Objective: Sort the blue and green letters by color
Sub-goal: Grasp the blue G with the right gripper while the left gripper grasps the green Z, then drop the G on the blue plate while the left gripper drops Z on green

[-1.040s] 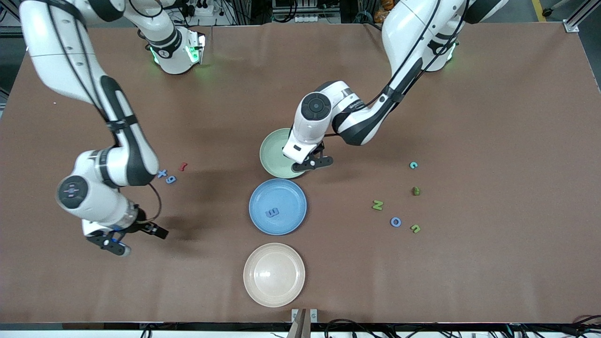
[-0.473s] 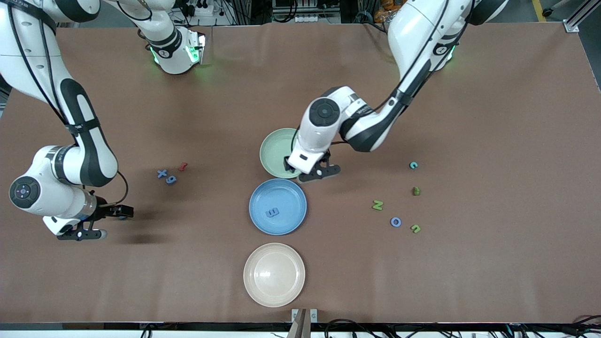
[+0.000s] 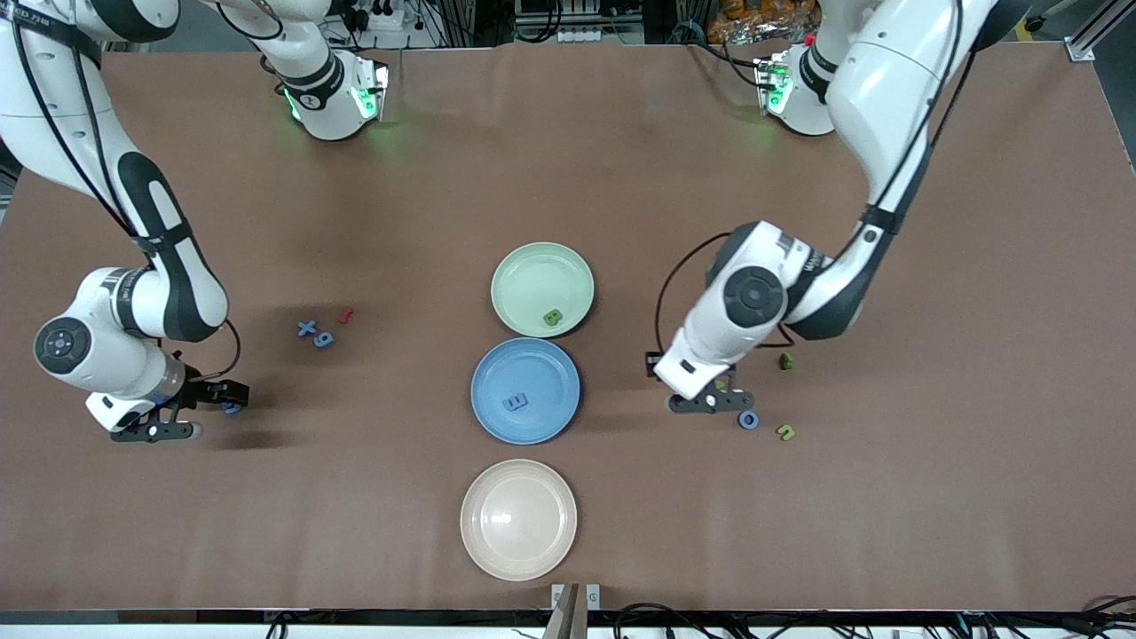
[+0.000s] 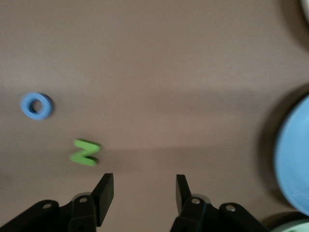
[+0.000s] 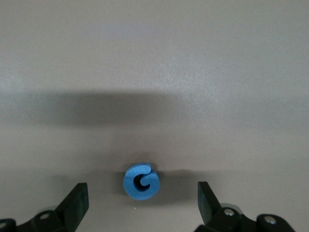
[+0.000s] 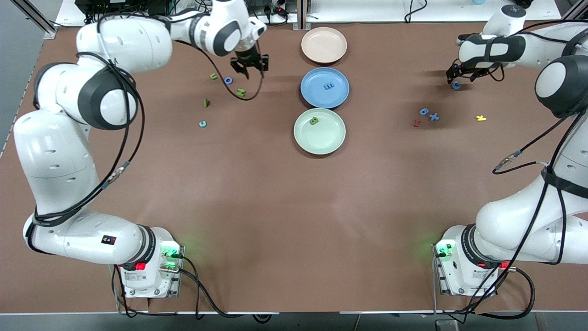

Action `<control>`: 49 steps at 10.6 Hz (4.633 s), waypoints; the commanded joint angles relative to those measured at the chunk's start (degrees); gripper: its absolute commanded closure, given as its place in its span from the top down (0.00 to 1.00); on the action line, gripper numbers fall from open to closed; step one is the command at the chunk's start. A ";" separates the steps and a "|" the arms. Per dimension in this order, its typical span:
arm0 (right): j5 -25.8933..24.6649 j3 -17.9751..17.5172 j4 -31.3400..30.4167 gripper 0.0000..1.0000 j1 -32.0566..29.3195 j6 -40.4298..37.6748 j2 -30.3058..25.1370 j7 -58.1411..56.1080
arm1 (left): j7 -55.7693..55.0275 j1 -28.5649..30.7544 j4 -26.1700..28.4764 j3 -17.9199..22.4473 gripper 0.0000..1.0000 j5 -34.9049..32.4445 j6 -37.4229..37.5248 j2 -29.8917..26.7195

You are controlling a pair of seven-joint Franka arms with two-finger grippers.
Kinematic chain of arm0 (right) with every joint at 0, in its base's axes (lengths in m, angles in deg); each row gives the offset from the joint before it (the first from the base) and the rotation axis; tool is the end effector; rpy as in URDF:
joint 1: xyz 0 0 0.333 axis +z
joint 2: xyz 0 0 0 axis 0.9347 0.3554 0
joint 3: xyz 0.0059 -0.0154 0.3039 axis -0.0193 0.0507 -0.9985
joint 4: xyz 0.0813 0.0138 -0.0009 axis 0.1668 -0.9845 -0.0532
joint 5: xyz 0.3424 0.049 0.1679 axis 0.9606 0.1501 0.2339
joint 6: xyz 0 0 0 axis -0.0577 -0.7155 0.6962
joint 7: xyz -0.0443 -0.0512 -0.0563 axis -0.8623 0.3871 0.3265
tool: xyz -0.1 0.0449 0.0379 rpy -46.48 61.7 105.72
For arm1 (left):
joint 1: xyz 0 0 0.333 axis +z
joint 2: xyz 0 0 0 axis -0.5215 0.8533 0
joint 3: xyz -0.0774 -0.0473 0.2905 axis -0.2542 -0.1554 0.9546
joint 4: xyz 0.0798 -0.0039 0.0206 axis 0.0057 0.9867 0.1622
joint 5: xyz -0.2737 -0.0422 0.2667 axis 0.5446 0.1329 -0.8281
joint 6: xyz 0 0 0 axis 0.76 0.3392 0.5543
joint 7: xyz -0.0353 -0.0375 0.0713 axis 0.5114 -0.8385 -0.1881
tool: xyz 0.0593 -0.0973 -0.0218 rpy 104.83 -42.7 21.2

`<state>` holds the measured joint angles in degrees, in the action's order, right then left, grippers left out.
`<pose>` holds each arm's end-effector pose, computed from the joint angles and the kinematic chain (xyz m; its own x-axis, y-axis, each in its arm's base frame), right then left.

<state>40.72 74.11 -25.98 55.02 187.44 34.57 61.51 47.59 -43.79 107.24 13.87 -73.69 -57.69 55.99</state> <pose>0.6404 -0.1106 0.1796 0.9981 0.0539 0.0290 0.0525 -0.9975 0.0466 0.6124 -0.3293 0.2609 0.9999 0.0074 0.0099 0.0064 -0.9952 0.0980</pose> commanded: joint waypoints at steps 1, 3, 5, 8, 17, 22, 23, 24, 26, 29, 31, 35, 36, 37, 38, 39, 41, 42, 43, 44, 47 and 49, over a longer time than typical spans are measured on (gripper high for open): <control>-1.00 -1.27 -3.90 1.00 -1.84 3.90 -1.47 -0.04 | 10.05 1.02 1.03 -0.15 0.60 -0.93 0.71 1.24; -0.91 -1.27 -3.99 1.00 -1.92 4.86 -1.03 0.14 | 12.17 0.84 1.12 1.26 0.58 -3.72 0.71 2.30; -0.91 -1.27 -3.99 0.60 -2.01 5.40 -0.85 0.05 | 12.27 0.75 0.94 1.44 0.56 -7.23 0.71 3.62; -0.91 -1.27 -3.99 0.43 -2.19 7.42 -0.06 -0.04 | 12.36 1.02 0.68 1.44 0.59 -8.84 0.45 4.67; 4.34 -1.36 -3.11 0.05 0.43 1.90 -4.88 6.46 | 12.36 1.45 0.59 3.28 0.57 -9.45 -2.45 7.31; 12.10 -0.57 -1.97 0.05 12.81 1.18 -7.79 20.06 | 11.21 1.72 0.76 3.28 0.00 -8.75 -2.45 6.52; 12.19 1.60 -0.84 0.05 16.84 1.18 -7.97 23.31 | 11.13 1.72 1.02 3.02 0.00 -8.58 -2.28 5.56; 12.28 4.06 -0.04 0.05 21.41 1.27 -7.79 26.47 | 9.82 1.72 1.20 2.67 0.00 -8.57 -1.93 4.68; 12.71 6.71 0.93 0.05 28.72 1.79 -7.09 30.36 | 4.91 1.72 1.55 -0.66 0.00 -5.08 0.70 2.84; 14.03 6.99 3.73 0.05 35.85 2.06 -5.16 35.10 | -10.17 0.15 1.73 -6.90 0.00 -4.79 1.86 2.65; 13.86 6.73 6.81 0.06 39.46 2.58 -3.23 38.88 | -18.89 -4.76 1.29 -7.44 0.00 -4.71 1.77 2.74; 13.34 6.72 11.38 0.08 46.22 3.37 0.90 44.59 | -32.62 -12.06 1.03 -7.53 0.00 -4.44 -2.60 3.88; 13.24 6.72 11.48 0.12 47.28 3.38 1.08 45.65 | -35.43 -13.04 1.11 -7.53 0.00 -4.53 -4.11 3.97; 13.33 6.72 11.65 0.29 47.82 3.38 1.08 46.53 | -37.81 -14.35 1.12 -7.53 0.00 -4.44 -4.47 4.06; 13.42 6.64 11.66 0.99 48.08 3.38 1.08 49.07 | -39.74 -14.97 1.03 -7.53 0.11 -4.36 -4.47 4.32; 13.24 6.72 11.66 1.00 48.00 3.20 0.91 50.14 | -40.72 -14.98 1.03 -7.53 0.78 -4.18 -4.47 4.59; 13.33 6.72 11.13 1.00 46.77 2.24 0.21 49.88 | -40.73 -14.81 0.94 -7.35 1.00 -3.92 -4.56 4.59; 13.33 6.72 10.87 1.00 45.37 1.80 -0.06 49.88 | -40.12 -14.20 0.85 -7.18 1.00 -4.00 -4.56 4.15; 13.33 6.72 10.17 1.00 43.71 0.40 -0.84 49.88 | -39.51 -12.88 0.33 -7.09 1.00 -4.44 -4.47 3.80; 13.33 6.72 9.55 1.00 41.78 -1.09 -2.15 49.88 | -37.41 -11.22 -0.37 -7.09 1.00 -4.88 -4.47 3.28; 13.24 6.72 6.75 1.00 34.66 -6.28 -6.81 49.54 | -19.17 -2.01 0.50 -7.35 1.00 -5.23 -2.73 0.12; 13.24 6.72 4.72 1.00 29.22 -10.39 -9.71 42.37 | -5.90 3.45 0.93 -7.35 1.00 -5.23 2.18 -0.68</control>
<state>53.38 81.65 -16.41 89.40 180.77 30.15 109.83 30.12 -45.49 106.11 7.01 -78.94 -59.67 57.67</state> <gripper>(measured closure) 0.000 0.000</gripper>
